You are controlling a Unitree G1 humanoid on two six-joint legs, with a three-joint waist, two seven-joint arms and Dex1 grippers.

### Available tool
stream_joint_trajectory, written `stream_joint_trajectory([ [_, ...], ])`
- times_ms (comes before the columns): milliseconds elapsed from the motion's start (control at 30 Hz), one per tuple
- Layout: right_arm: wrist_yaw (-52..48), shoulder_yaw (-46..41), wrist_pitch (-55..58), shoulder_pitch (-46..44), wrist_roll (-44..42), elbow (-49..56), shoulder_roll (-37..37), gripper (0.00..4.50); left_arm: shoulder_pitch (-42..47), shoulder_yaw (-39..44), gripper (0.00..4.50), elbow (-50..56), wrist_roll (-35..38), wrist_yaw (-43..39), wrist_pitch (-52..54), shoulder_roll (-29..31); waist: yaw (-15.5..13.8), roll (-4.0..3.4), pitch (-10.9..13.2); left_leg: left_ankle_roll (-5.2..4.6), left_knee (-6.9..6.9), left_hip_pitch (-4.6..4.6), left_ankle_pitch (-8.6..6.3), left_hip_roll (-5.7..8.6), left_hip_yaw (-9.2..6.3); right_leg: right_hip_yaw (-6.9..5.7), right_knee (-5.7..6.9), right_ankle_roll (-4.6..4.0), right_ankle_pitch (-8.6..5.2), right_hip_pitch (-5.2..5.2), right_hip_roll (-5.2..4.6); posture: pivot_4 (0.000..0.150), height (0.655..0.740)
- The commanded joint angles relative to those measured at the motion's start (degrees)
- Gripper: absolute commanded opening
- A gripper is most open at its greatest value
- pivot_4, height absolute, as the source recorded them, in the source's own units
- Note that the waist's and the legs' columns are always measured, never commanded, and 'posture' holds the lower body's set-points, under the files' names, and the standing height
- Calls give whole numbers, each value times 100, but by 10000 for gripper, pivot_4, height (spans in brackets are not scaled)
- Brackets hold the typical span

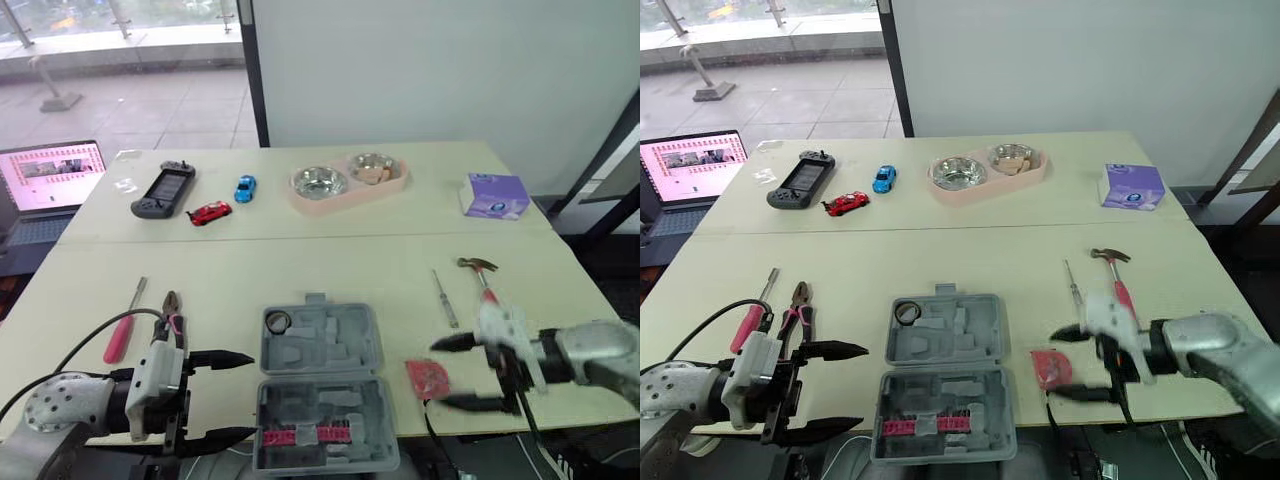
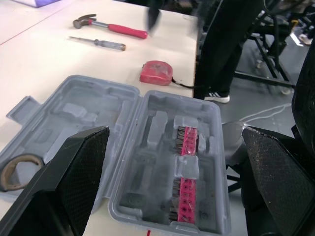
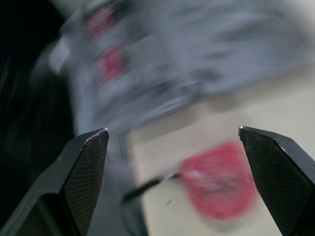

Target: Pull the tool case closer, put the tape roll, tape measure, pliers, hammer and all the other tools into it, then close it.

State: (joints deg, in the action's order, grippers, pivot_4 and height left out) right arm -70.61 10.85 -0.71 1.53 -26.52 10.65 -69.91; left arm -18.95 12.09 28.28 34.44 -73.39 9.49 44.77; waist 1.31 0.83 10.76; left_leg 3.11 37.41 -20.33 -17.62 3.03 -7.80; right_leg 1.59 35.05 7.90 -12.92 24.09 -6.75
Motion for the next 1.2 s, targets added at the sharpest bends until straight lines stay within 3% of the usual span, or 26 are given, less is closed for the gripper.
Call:
stream_joint_trajectory([
  [33, -484, 288, -1238, -740, 1004, -1135, 602, 44373, -68, 63, 45000, 173, 69, -23, -65, 50, 42, 2, 5, 0, 1, 3, 0, -1, 2, 1, 1, -10, 3, -2, 1, 1500, 7360],
  [200, -711, 467, -1711, -1504, 1554, -2272, 1294, 44373, -162, 155, 45000, 266, 109, 14, -34, 93, 66, 0, 4, 0, -4, 3, 1, -3, -4, 1, 9, -17, 7, 4, 3, 1500, 7360],
  [467, -413, 665, -2088, -1915, 2551, -3316, 1781, 44373, -440, 259, 45000, 481, 98, 148, -38, 81, -35, -3, 4, 0, -7, -2, 1, -2, -4, 1, 6, -26, 5, 11, 2, 1500, 7360],
  [767, -527, 679, -1851, -1875, 2599, -3333, 1964, 44373, -537, 310, 45000, 527, 100, 210, -44, 88, -22, 31, -15, 0, -7, 9, 1, -4, -3, 1, 6, -40, 1, 1, 4, 1500, 7360],
  [800, -572, 669, -1806, -1846, 2558, -3299, 1960, 39250, -538, 312, 45000, 523, 102, 211, -38, 93, -23, 32, -16, 1, -7, 9, 1, -4, -3, 1, 7, -40, 1, 1, 4, 1500, 7360],
  [833, -637, 675, -1806, -1807, 2540, -3244, 1934, 37503, -539, 313, 45000, 518, 100, 211, -37, 95, -25, 34, -18, 1, -7, 9, 1, -4, -3, 1, 7, -40, 1, 1, 5, 1500, 7360],
  [900, -689, 667, -1779, -1769, 2557, -3187, 1917, 29685, -531, 311, 45000, 509, 99, 213, -31, 100, -23, 34, -18, 1, -7, 9, 1, -4, -4, 1, 7, -40, 1, 0, 4, 1500, 7360],
  [1200, -905, 323, -722, -1623, 2104, -2089, 1741, 28950, -539, 323, 45000, 479, 66, 238, -13, 121, -38, 23, -13, 0, -8, 6, 1, -4, -5, 1, 7, -39, 0, 2, 4, 1500, 7360],
])
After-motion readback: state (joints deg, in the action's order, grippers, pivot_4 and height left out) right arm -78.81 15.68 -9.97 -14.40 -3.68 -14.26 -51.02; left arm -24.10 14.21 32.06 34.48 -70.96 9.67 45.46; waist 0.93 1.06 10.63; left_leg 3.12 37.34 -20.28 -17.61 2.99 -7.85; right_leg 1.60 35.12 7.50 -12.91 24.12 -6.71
